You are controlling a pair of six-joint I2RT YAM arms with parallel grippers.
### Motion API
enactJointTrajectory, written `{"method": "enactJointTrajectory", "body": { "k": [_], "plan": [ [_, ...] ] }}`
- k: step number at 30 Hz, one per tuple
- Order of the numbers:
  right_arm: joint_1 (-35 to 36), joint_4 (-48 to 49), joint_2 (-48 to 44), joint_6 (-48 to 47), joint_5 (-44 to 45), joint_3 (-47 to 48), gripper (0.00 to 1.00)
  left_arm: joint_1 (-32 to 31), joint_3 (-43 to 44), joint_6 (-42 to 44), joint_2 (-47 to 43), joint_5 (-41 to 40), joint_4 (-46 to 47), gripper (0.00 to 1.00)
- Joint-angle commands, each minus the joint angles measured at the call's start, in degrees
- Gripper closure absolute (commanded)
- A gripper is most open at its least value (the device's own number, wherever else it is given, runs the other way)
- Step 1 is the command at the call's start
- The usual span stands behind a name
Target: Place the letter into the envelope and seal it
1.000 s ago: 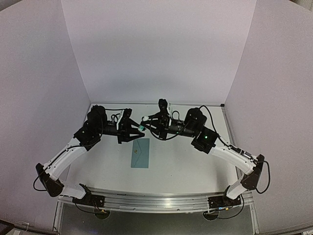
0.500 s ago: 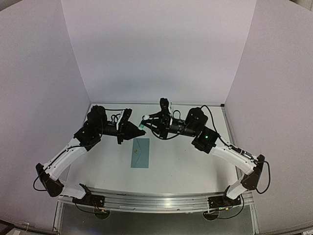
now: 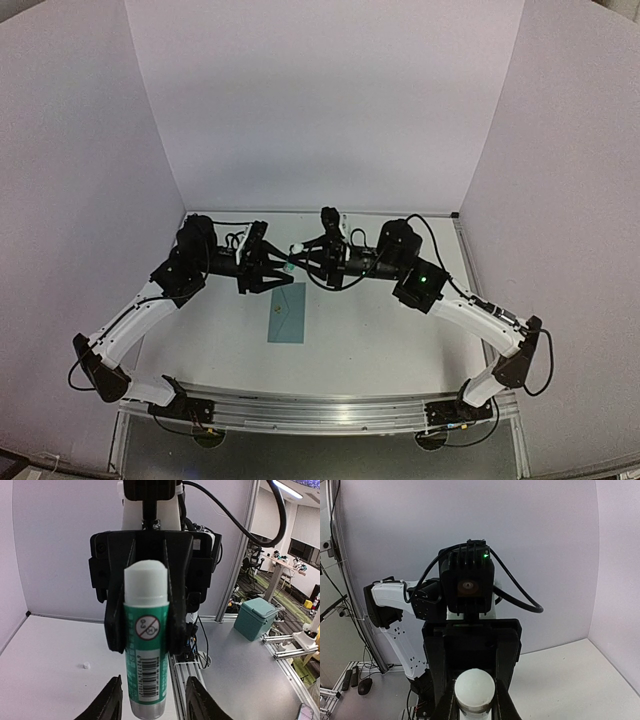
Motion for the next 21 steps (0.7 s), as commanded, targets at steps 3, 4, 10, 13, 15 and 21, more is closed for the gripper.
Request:
{"method": "enactJointTrajectory", "body": {
  "k": [3, 4, 10, 13, 15, 21],
  "plan": [
    [0.30, 0.97, -0.50, 0.27, -0.85, 1.04, 1.00, 0.21, 2.21, -0.10, -0.85, 0.79, 2.11, 0.71],
    [0.27, 1.27, -0.61, 0.27, -0.86, 0.95, 1.00, 0.22, 2.00, 0.10, -0.98, 0.80, 1.71, 0.72],
    [0.31, 2.43, -1.13, 0.02, -0.41, 0.86, 1.00, 0.22, 2.02, 1.22, -1.08, 0.58, -1.37, 0.70],
    [0.29, 2.50, -0.86, 0.03, -0.44, 1.09, 1.00, 0.22, 2.14, 1.22, -1.09, 0.56, -1.80, 0.70],
    [0.30, 2.57, -0.60, 0.12, -0.59, 1.35, 1.00, 0.22, 2.14, 1.22, -1.16, 0.50, -1.69, 0.71],
    [0.27, 2.57, -0.16, 0.19, -0.67, 1.54, 1.00, 0.22, 1.91, 0.91, -1.12, 0.54, -0.03, 0.79]
  ]
}}
